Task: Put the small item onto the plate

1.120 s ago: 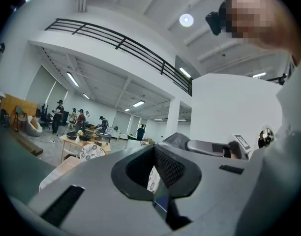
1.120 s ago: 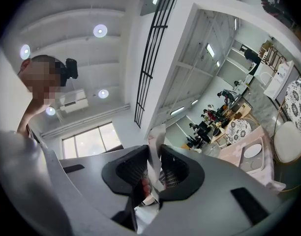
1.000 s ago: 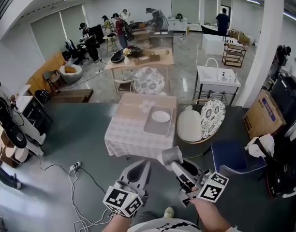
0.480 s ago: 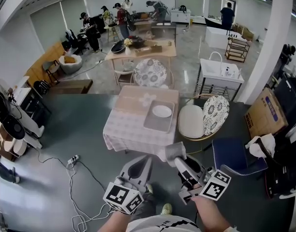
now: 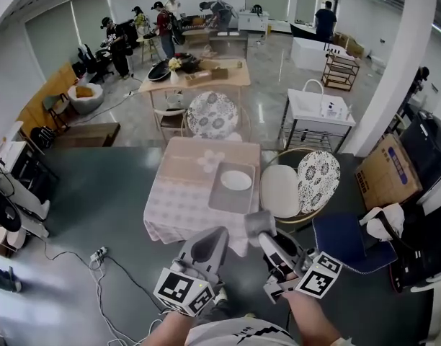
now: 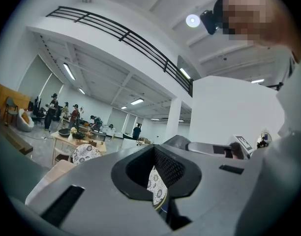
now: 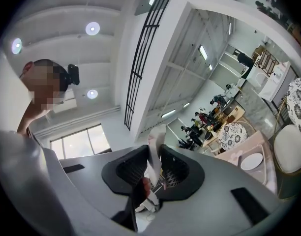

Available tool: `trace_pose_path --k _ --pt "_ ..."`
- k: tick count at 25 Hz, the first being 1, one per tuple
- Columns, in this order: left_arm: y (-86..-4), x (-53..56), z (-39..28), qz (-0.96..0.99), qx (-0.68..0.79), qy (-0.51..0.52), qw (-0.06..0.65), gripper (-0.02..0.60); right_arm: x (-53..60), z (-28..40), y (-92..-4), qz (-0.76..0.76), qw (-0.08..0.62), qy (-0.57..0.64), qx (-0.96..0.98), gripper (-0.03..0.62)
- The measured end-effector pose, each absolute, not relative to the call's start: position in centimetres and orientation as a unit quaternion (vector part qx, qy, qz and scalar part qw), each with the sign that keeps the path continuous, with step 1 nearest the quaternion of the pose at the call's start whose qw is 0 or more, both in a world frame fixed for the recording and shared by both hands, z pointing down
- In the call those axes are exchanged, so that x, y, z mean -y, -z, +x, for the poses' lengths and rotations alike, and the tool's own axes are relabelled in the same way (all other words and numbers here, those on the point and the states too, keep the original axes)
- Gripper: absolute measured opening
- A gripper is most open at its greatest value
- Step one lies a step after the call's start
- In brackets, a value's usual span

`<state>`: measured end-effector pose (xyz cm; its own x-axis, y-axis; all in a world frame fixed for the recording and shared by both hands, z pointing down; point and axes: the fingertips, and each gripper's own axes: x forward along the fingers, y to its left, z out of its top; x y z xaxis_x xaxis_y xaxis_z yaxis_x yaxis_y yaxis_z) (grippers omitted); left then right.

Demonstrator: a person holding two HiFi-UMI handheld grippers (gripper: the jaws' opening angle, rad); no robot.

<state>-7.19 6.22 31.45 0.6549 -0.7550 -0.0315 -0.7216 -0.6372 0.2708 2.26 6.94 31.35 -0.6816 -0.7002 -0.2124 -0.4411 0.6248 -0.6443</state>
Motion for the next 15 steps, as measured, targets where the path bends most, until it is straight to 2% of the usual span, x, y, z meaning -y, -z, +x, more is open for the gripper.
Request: trace_pose_path --k 15 --pt "-34.7 2.6 -6.7 0.913 0.379 0.047 0.144 0.005 1.6 2.7 -34.2 -0.396 0.239 0.318 -0.828 0.087"
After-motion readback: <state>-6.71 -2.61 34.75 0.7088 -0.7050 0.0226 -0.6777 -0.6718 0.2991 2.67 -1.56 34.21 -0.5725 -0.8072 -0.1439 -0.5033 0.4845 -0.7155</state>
